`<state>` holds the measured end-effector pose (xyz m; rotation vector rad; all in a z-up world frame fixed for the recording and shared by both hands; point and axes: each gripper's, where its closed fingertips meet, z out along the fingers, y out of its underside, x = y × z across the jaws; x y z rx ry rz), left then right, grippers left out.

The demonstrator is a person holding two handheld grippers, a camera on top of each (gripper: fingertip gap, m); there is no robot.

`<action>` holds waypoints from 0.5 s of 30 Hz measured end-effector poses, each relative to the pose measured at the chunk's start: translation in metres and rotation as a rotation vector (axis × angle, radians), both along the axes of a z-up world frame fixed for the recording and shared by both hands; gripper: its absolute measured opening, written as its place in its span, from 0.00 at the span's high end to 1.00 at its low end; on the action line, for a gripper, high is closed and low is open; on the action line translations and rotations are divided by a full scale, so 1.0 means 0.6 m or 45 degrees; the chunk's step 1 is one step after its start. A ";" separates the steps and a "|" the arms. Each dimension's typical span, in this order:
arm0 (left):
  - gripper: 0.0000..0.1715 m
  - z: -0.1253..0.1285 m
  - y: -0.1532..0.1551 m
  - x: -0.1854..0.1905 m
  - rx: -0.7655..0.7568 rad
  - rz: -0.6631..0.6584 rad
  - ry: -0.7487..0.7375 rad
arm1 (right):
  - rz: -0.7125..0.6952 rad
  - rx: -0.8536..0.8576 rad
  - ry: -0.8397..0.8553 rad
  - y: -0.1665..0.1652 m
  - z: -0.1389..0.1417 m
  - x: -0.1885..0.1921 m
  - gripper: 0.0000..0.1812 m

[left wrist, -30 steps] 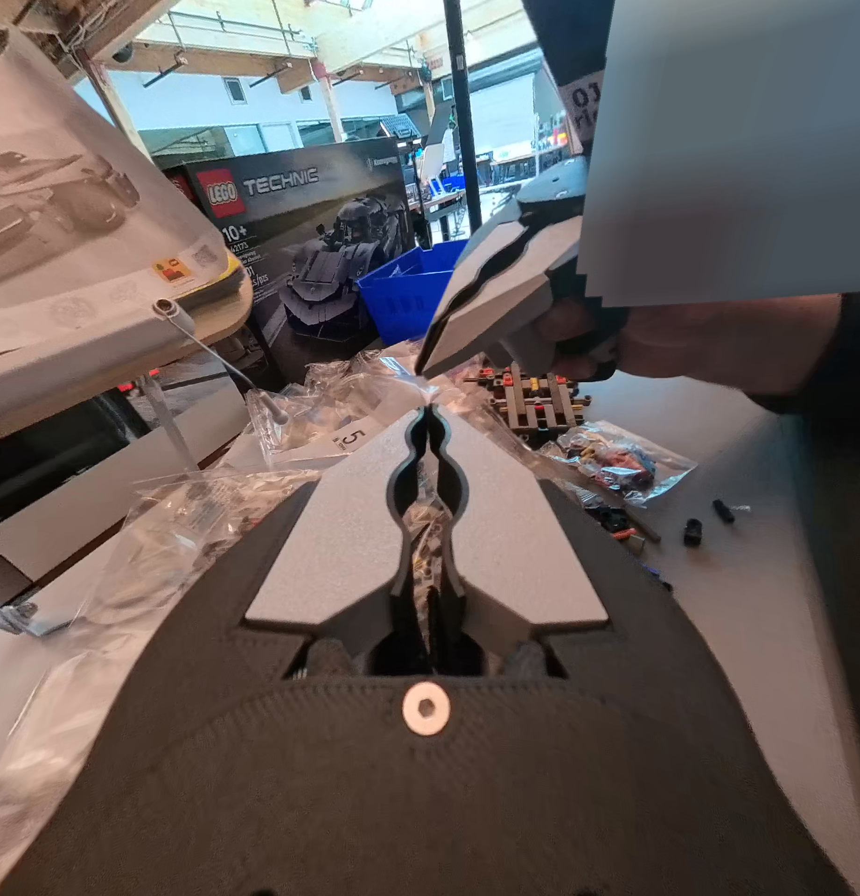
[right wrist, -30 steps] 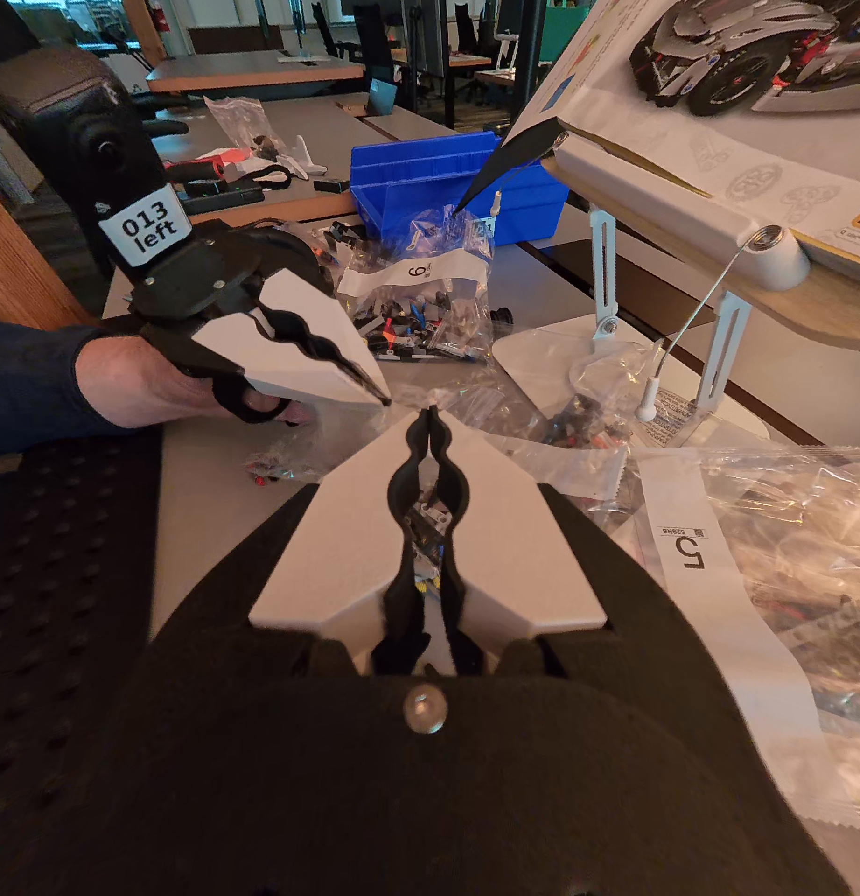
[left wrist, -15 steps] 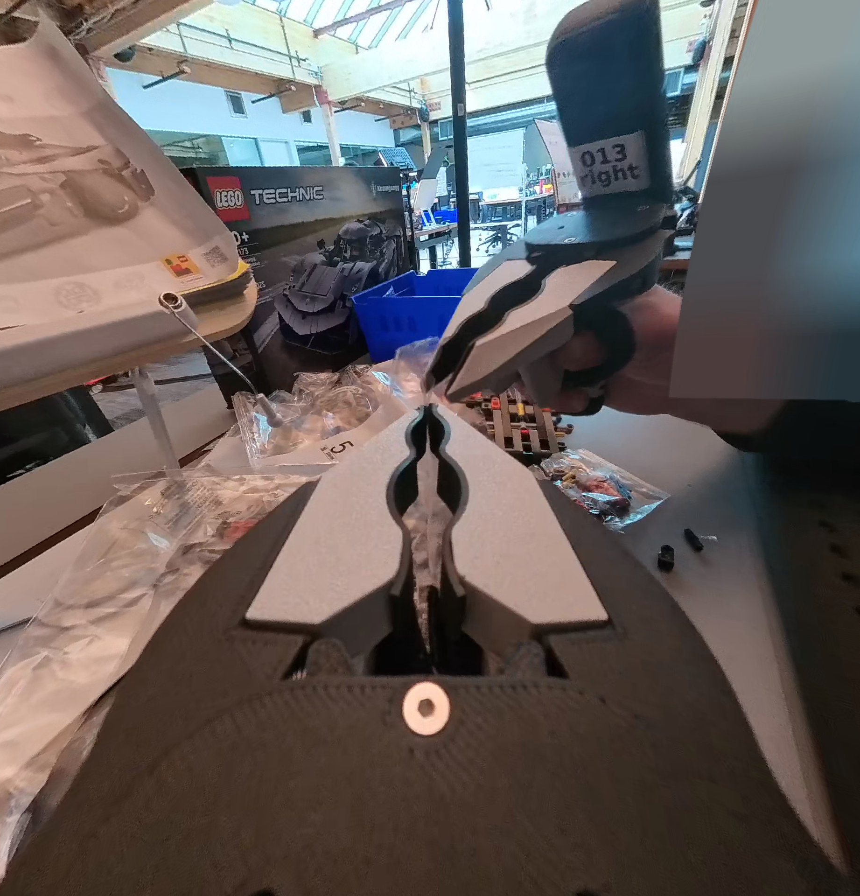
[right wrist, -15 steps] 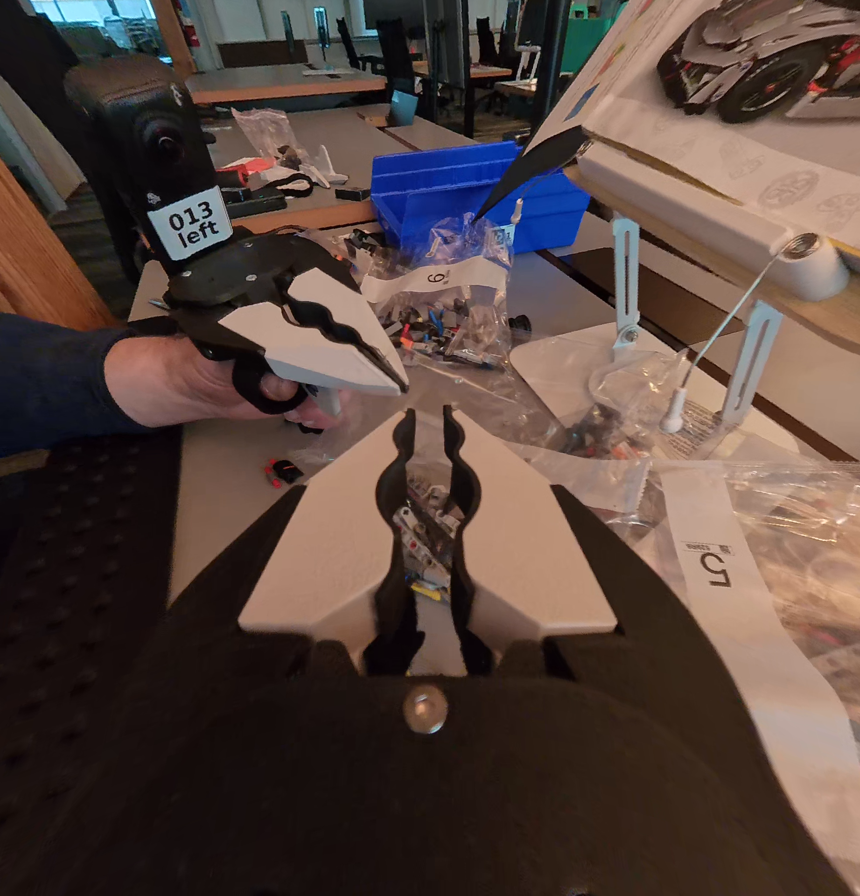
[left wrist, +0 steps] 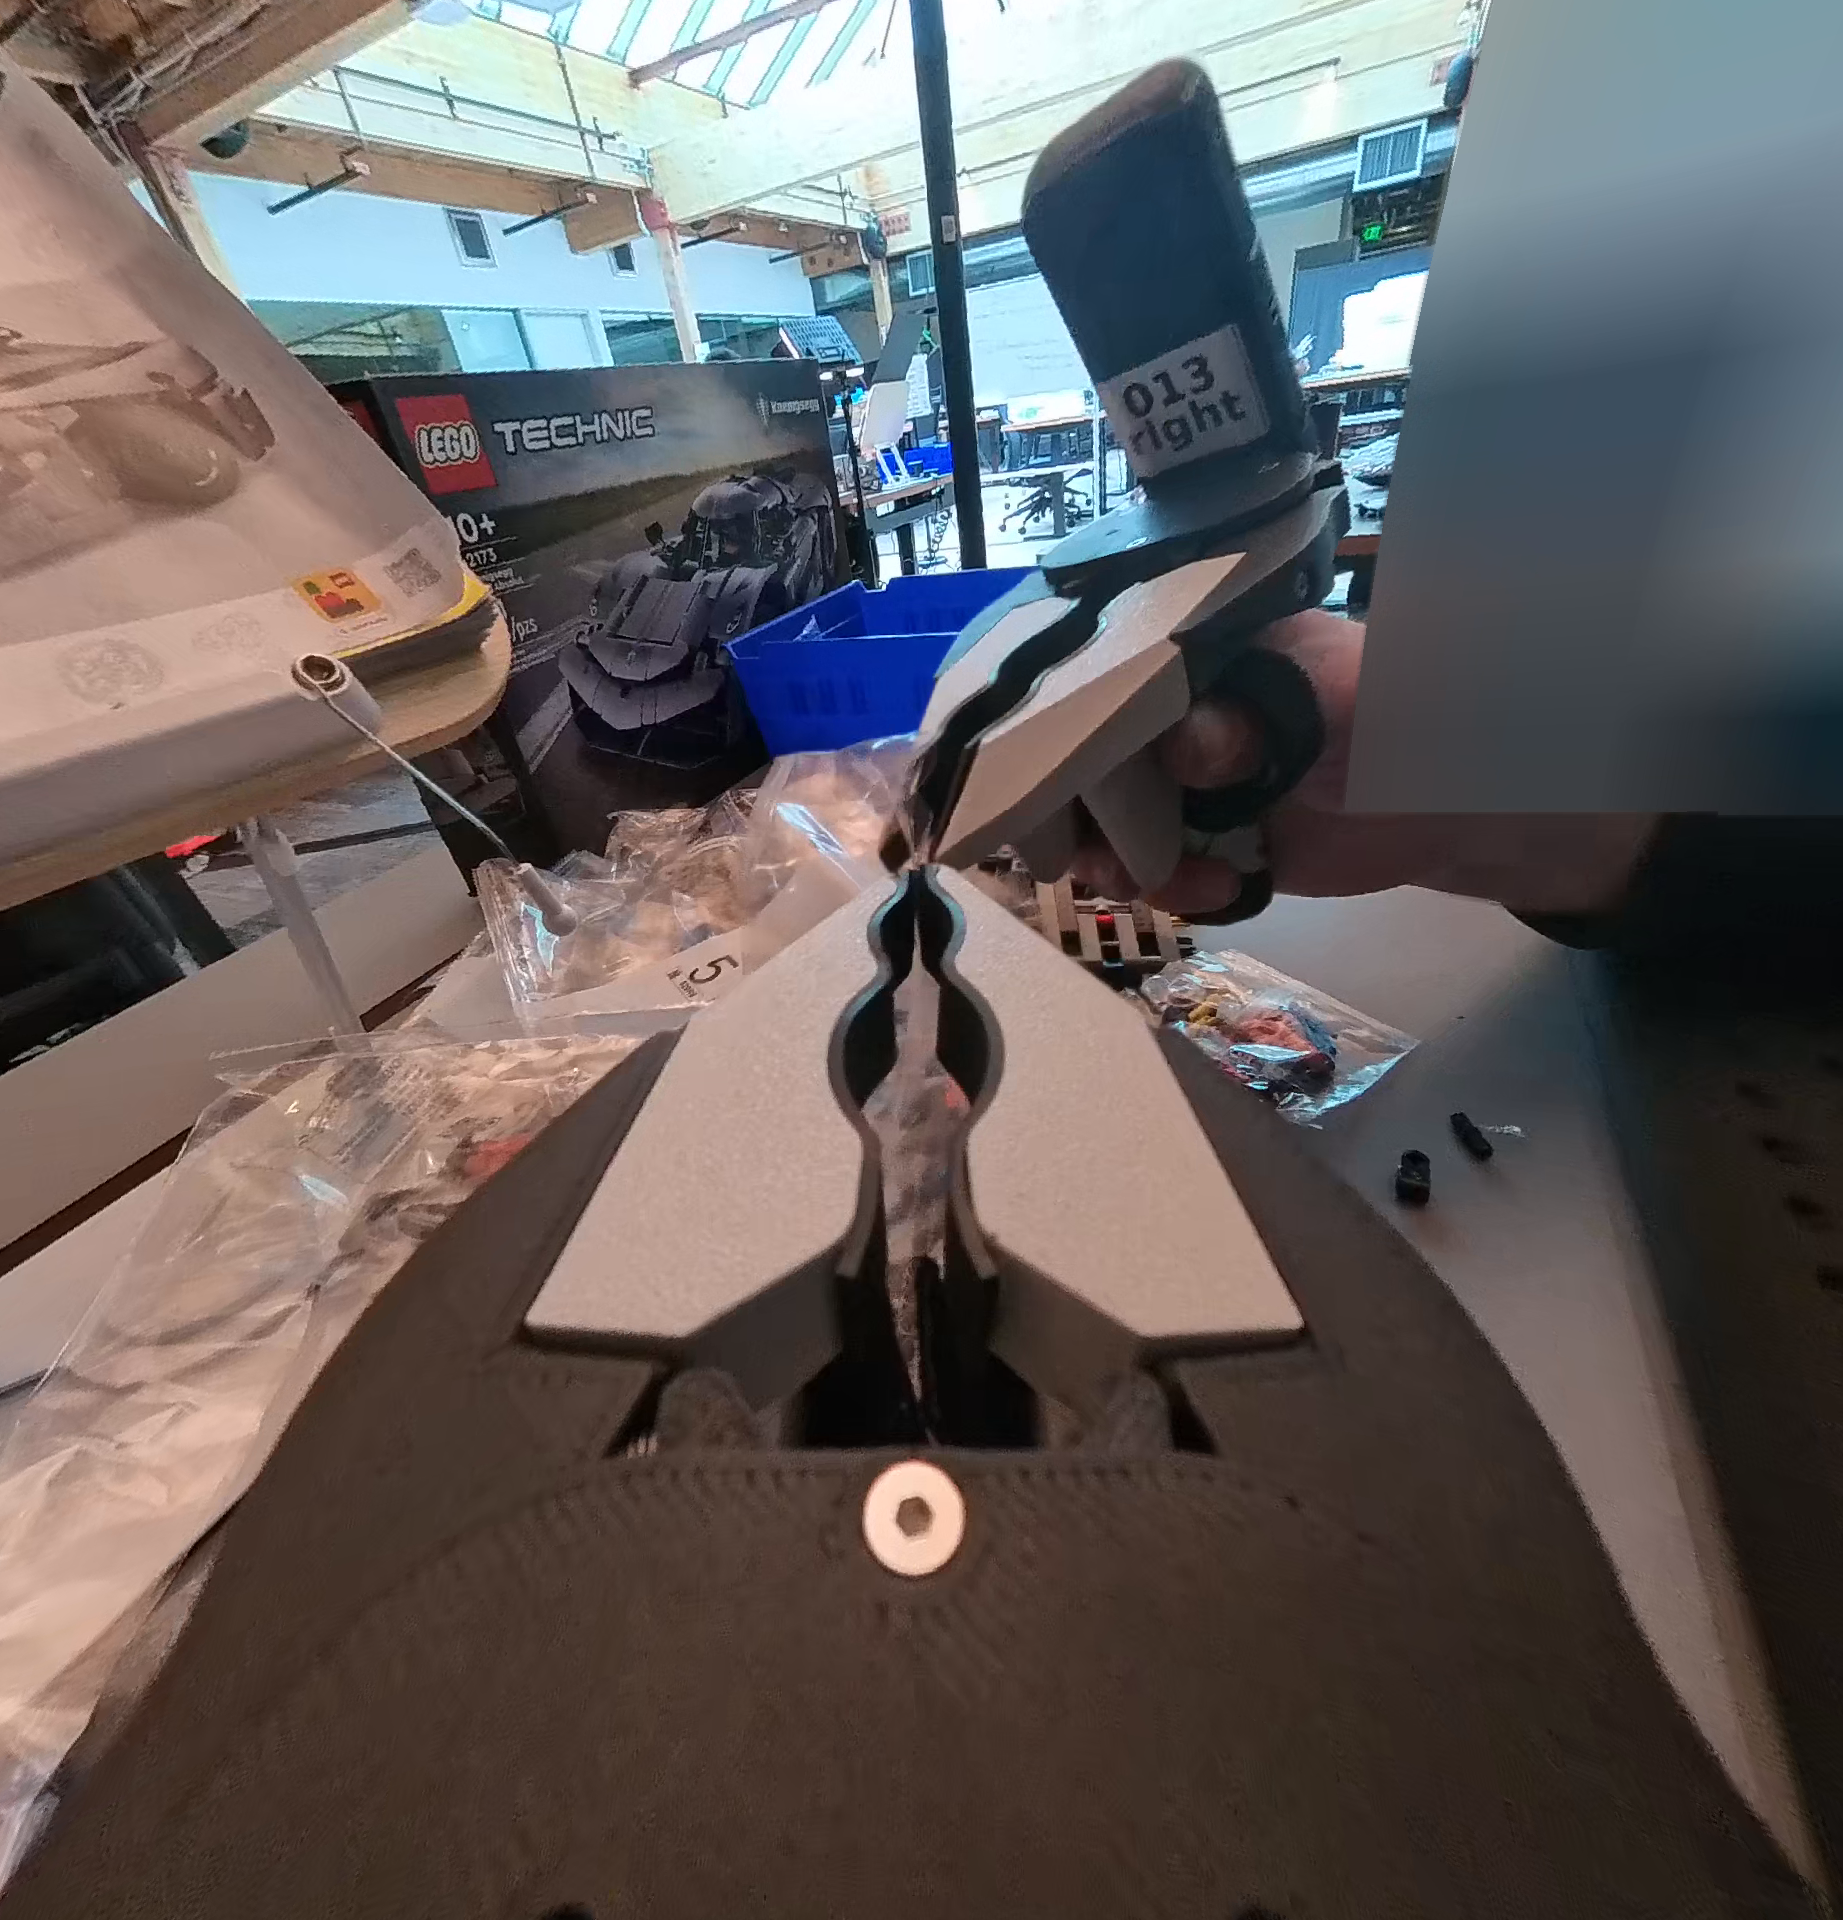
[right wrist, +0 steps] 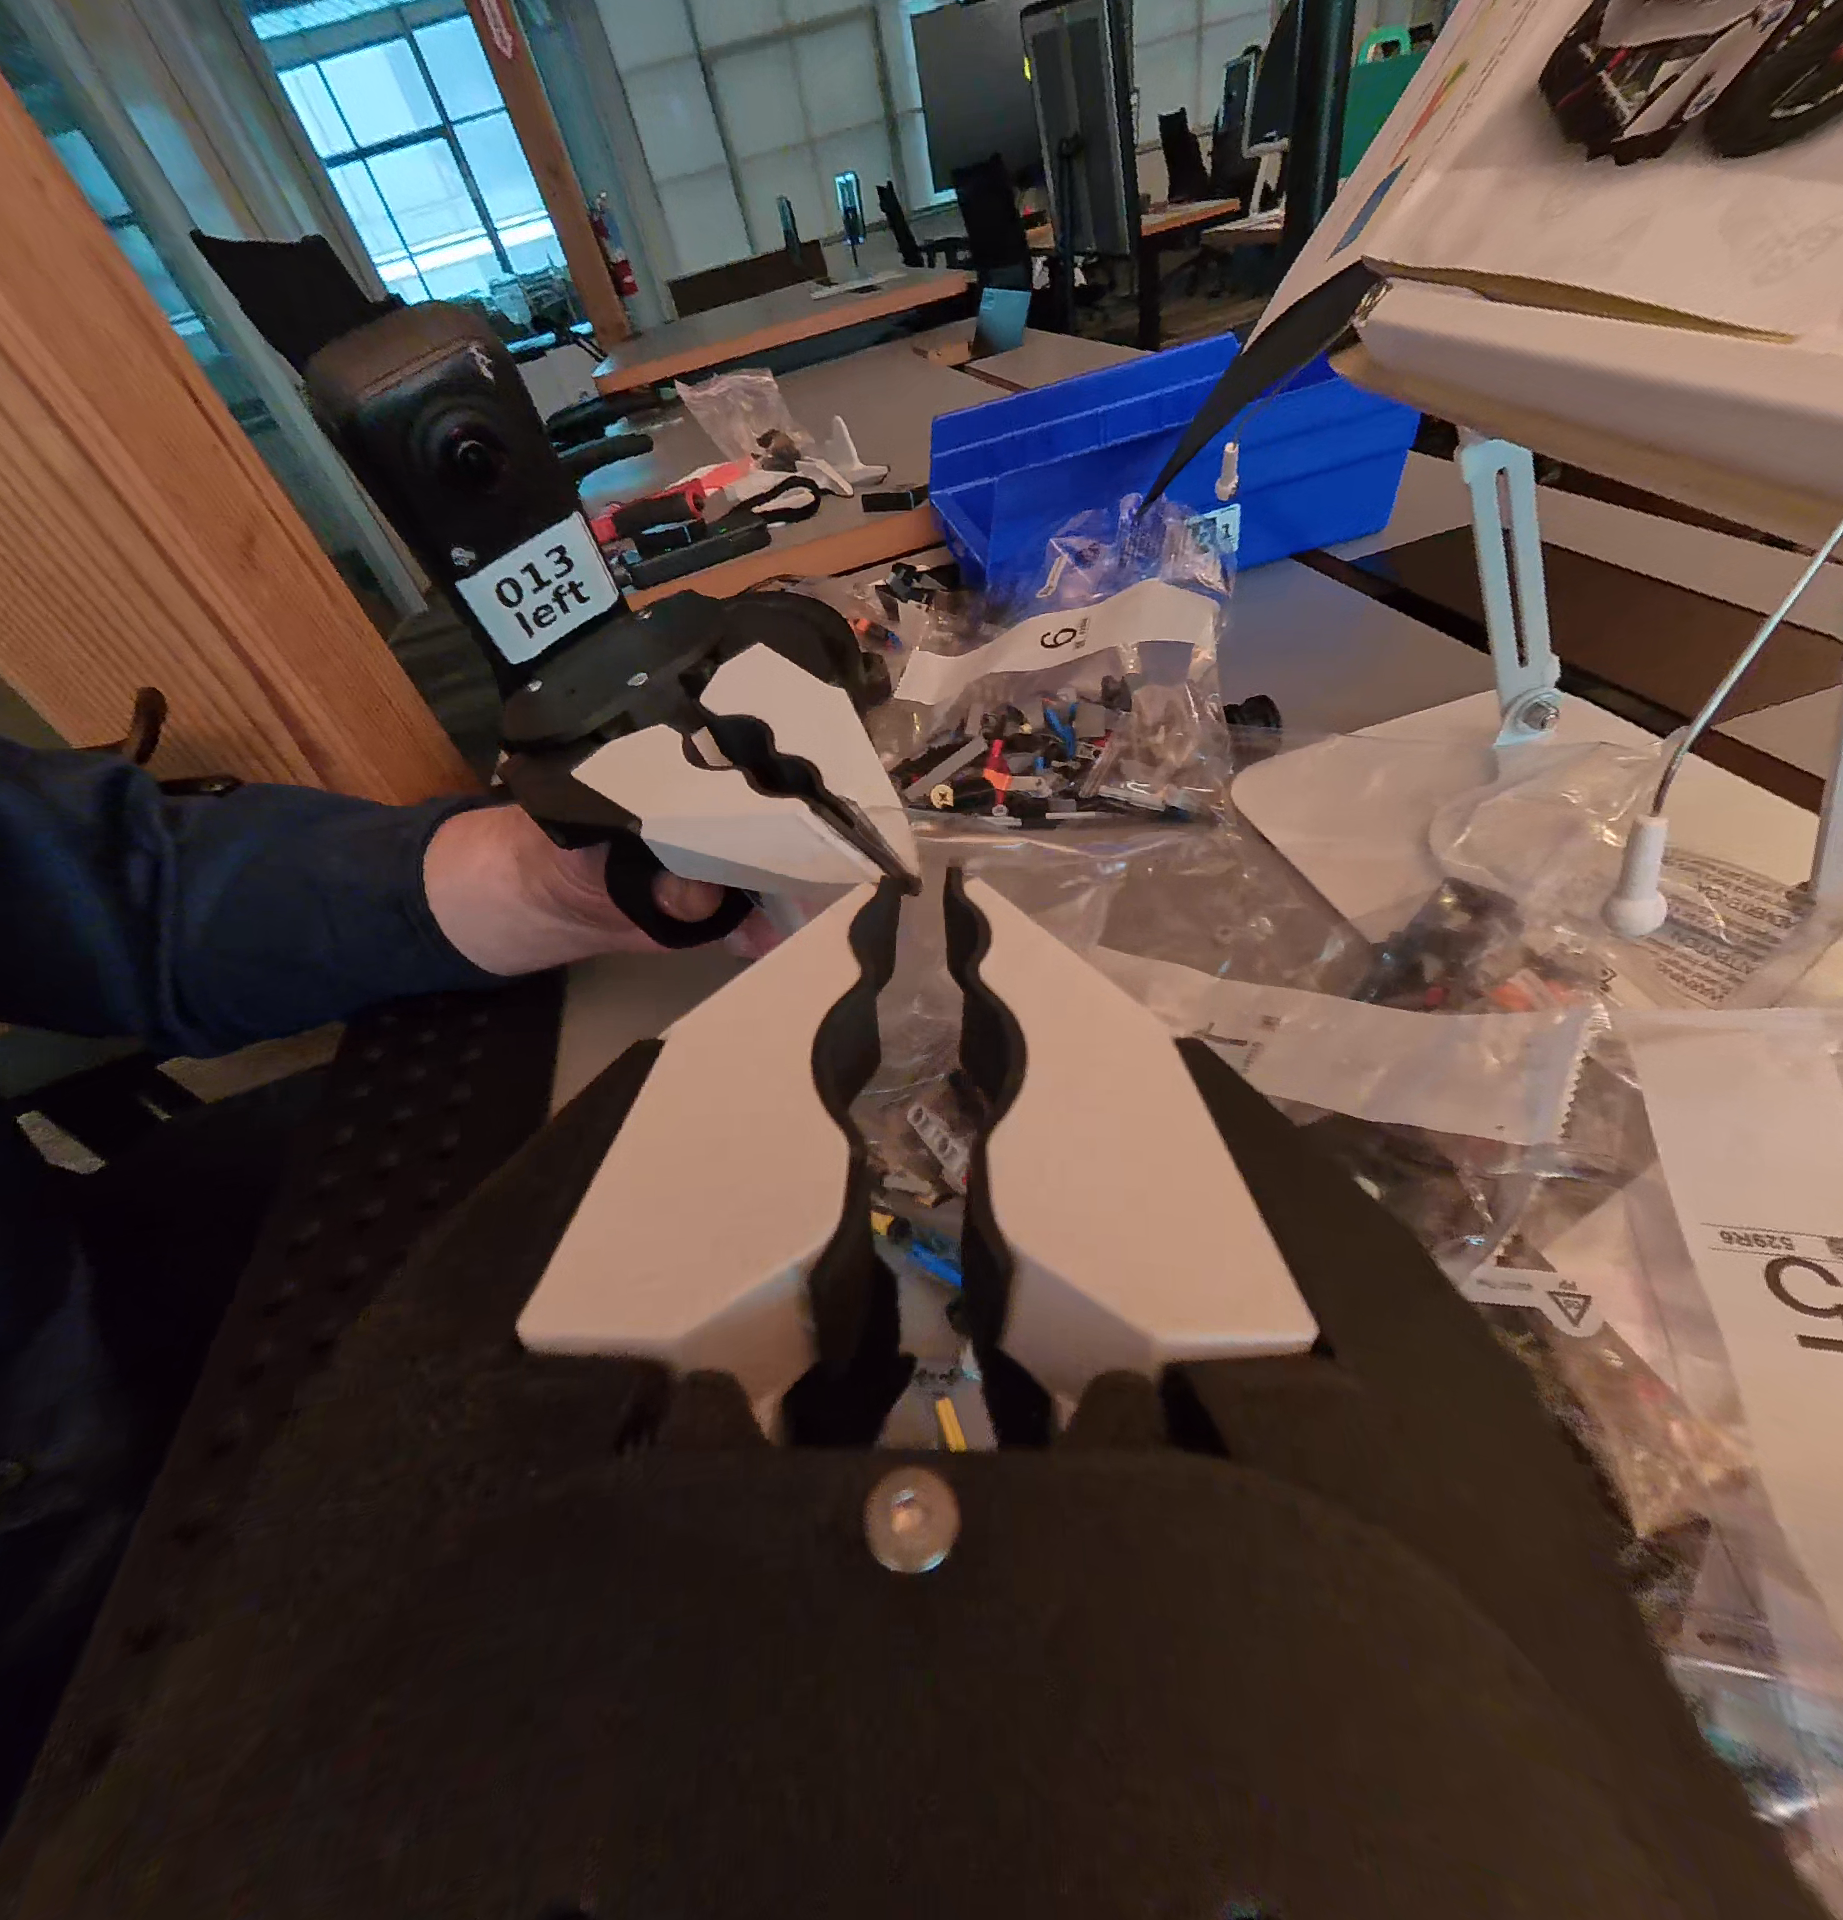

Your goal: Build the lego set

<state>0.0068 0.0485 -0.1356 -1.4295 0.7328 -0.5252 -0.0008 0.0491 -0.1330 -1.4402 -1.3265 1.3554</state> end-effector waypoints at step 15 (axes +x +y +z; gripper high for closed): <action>1.00 0.005 -0.008 0.006 -0.001 -0.054 -0.034 | 0.045 0.021 0.007 -0.009 0.006 0.005 1.00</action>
